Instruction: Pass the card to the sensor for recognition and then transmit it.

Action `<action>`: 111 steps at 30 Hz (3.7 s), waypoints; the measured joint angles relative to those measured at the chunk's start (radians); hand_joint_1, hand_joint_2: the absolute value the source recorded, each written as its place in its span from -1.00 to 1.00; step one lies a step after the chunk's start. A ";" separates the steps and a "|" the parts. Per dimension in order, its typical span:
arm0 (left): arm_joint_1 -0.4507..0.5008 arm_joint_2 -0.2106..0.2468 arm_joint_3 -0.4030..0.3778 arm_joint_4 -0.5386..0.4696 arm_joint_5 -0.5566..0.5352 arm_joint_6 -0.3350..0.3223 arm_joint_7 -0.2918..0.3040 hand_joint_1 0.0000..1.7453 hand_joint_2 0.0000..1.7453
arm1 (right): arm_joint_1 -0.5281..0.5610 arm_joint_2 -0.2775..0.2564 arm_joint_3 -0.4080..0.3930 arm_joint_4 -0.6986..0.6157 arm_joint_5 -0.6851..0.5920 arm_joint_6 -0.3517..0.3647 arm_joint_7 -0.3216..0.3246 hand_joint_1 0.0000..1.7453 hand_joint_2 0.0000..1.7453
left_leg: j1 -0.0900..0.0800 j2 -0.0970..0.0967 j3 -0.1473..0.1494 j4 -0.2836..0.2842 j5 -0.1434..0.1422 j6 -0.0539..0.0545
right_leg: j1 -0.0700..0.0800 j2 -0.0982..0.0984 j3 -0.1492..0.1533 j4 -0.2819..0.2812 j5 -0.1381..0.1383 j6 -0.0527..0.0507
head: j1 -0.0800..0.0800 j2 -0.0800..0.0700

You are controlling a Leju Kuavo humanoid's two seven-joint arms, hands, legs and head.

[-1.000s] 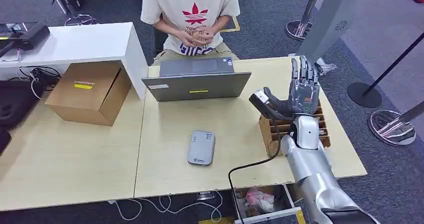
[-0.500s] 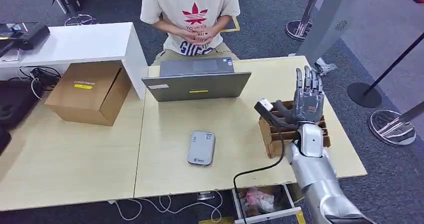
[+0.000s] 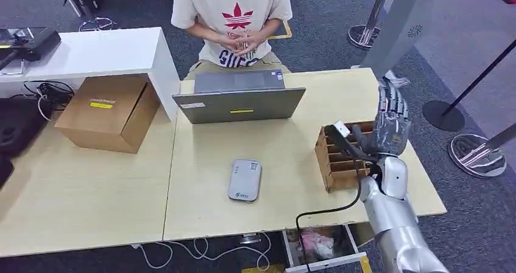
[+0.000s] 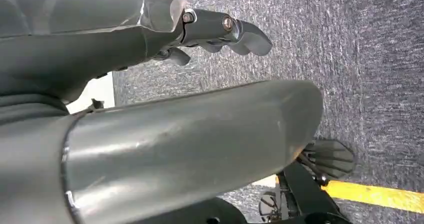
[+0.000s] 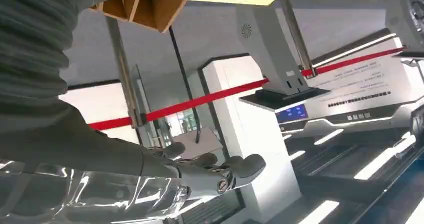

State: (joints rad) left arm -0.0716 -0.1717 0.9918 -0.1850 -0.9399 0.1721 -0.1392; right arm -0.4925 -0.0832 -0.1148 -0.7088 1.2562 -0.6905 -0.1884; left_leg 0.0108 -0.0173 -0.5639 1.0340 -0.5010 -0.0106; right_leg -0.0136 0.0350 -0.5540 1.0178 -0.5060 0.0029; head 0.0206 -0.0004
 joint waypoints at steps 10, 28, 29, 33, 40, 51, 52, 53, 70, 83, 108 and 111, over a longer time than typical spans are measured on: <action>0.001 -0.002 0.008 0.000 0.004 -0.002 0.003 -1.00 -1.00 | -0.037 -0.038 0.044 0.000 -0.069 0.153 0.123 -1.00 1.00 | 0.000 0.000 0.000 0.000 0.000 0.000 | 0.000 0.000 0.000 0.000 0.000 0.000 | 0.000 0.000; 0.009 -0.001 0.011 0.000 -0.007 -0.005 0.000 -1.00 -1.00 | -0.003 -0.117 0.137 -0.096 -0.116 0.132 0.183 -1.00 1.00 | 0.000 -0.002 -0.001 0.000 0.000 0.000 | 0.000 -0.002 0.000 0.000 0.000 0.000 | 0.000 0.000; 0.010 -0.001 0.011 0.000 -0.008 -0.003 -0.001 -1.00 -1.00 | 0.009 -0.117 0.137 -0.112 -0.131 0.083 0.160 -1.00 1.00 | 0.000 -0.002 -0.001 0.000 0.000 0.000 | 0.000 -0.002 0.000 0.000 0.000 0.000 | 0.000 0.000; 0.013 -0.001 0.011 0.000 -0.008 0.002 -0.008 -1.00 -1.00 | 0.053 -0.111 0.116 -0.187 -0.143 0.003 0.063 -1.00 1.00 | 0.000 -0.002 -0.001 0.000 0.000 0.000 | 0.000 -0.002 0.000 0.000 0.000 0.000 | 0.000 0.000; 0.014 -0.001 0.017 0.000 -0.008 0.001 -0.010 -1.00 -1.00 | 0.069 -0.084 0.089 -0.214 -0.178 0.039 0.009 -1.00 1.00 | 0.000 -0.002 -0.001 0.000 0.000 0.000 | 0.000 -0.002 0.000 0.000 0.000 0.000 | 0.000 0.000; 0.013 0.008 0.030 0.000 -0.006 -0.013 -0.010 -1.00 -1.00 | 0.064 -0.083 0.180 -0.204 -0.325 0.306 0.005 -1.00 1.00 | 0.000 -0.002 -0.001 0.000 0.000 0.000 | 0.000 -0.002 -0.001 0.000 0.000 0.000 | 0.000 0.000; 0.013 0.008 0.032 0.000 -0.006 -0.013 -0.010 -1.00 -1.00 | 0.065 -0.083 0.185 -0.211 -0.334 0.301 -0.001 -1.00 1.00 | 0.000 -0.002 -0.001 0.000 0.000 0.000 | 0.000 -0.002 -0.001 0.000 0.000 0.000 | 0.000 0.000; 0.013 0.008 0.032 0.000 -0.005 -0.013 -0.010 -1.00 -1.00 | 0.066 -0.083 0.188 -0.217 -0.341 0.296 -0.004 -1.00 1.00 | 0.000 -0.002 -0.001 0.000 0.000 0.000 | 0.000 -0.002 -0.001 0.000 0.000 0.000 | 0.000 0.000; 0.016 0.009 0.048 0.000 -0.007 -0.012 -0.028 -1.00 -1.00 | 0.232 -0.076 0.262 -0.450 -0.192 0.022 0.022 -1.00 1.00 | 0.000 -0.002 -0.002 0.000 0.000 0.000 | 0.000 -0.002 -0.001 0.000 0.000 0.000 | 0.000 0.000; 0.017 0.018 0.058 0.000 -0.010 -0.023 -0.026 -1.00 -1.00 | 0.314 -0.110 0.293 -0.546 -0.015 0.141 0.136 -1.00 1.00 | 0.000 -0.002 -0.002 0.000 0.000 0.000 | 0.000 -0.002 -0.002 0.000 0.000 0.000 | 0.000 0.000; 0.016 0.021 0.065 0.000 -0.024 -0.024 -0.020 -1.00 -1.00 | 0.327 -0.167 0.310 -0.581 0.127 0.337 0.269 -1.00 1.00 | 0.000 -0.002 -0.002 0.000 0.000 0.000 | 0.000 -0.002 -0.002 0.000 0.000 0.000 | 0.000 0.000; 0.016 0.022 0.065 0.000 -0.029 -0.023 -0.020 -1.00 -1.00 | 0.316 -0.180 0.306 -0.570 0.143 0.357 0.294 -1.00 1.00 | 0.000 -0.002 -0.002 0.000 0.000 0.000 | 0.000 -0.002 -0.002 0.000 0.000 0.000 | 0.000 0.000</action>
State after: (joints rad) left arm -0.0557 -0.1499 1.0571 -0.1850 -0.9686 0.1492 -0.1591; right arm -0.1765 -0.2629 0.1915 -1.2787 1.3993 -0.3330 0.1053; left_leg 0.0108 -0.0193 -0.5663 1.0338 -0.5009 -0.0107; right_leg -0.0136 0.0330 -0.5560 1.0177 -0.5061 0.0030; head 0.0206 -0.0004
